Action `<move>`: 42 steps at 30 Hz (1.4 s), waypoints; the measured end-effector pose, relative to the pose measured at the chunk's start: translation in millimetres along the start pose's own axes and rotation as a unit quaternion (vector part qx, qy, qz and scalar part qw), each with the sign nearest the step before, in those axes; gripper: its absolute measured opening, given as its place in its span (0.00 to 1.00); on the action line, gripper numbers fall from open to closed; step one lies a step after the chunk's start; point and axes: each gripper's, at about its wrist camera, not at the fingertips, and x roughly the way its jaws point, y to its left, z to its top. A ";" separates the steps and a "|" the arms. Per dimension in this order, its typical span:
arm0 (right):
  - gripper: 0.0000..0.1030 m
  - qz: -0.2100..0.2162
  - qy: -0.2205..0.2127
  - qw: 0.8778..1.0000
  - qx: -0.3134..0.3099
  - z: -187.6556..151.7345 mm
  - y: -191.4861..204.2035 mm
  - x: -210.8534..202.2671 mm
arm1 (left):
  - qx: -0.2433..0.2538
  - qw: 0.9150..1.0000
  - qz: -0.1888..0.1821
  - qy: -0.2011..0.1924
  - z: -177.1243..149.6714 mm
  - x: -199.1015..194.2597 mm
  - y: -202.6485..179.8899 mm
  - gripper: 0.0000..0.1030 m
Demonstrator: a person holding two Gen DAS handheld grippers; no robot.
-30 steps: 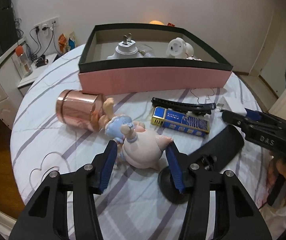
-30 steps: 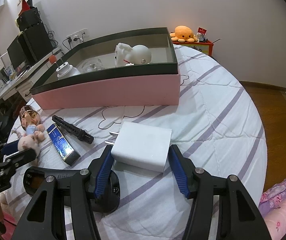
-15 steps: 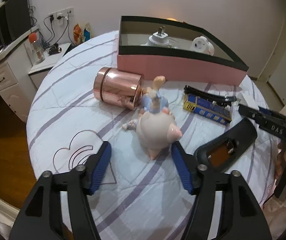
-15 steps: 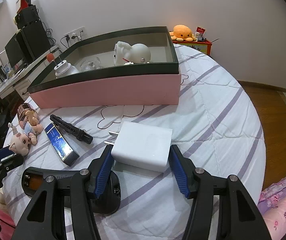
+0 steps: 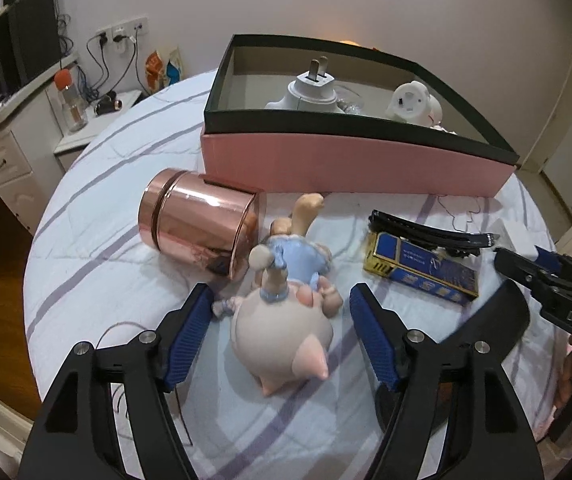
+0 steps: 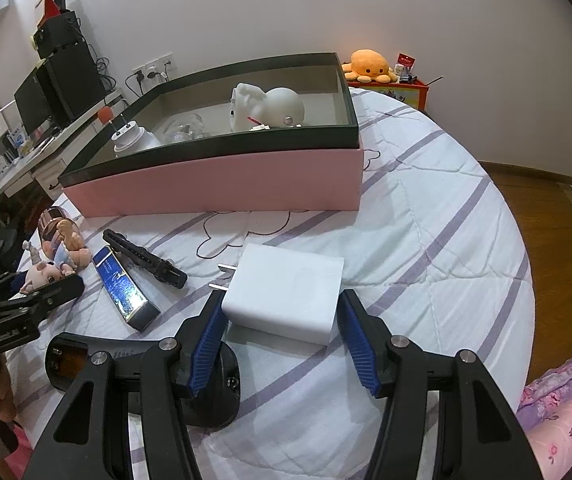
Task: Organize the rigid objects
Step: 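Close the left tool on the doll while the right tool holds the white charger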
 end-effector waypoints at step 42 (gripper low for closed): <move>0.68 -0.031 -0.013 0.999 -0.014 4.4 14.7 -2.4 | 0.014 0.999 -0.050 -0.009 -19.1 -24.2 10.9 0.64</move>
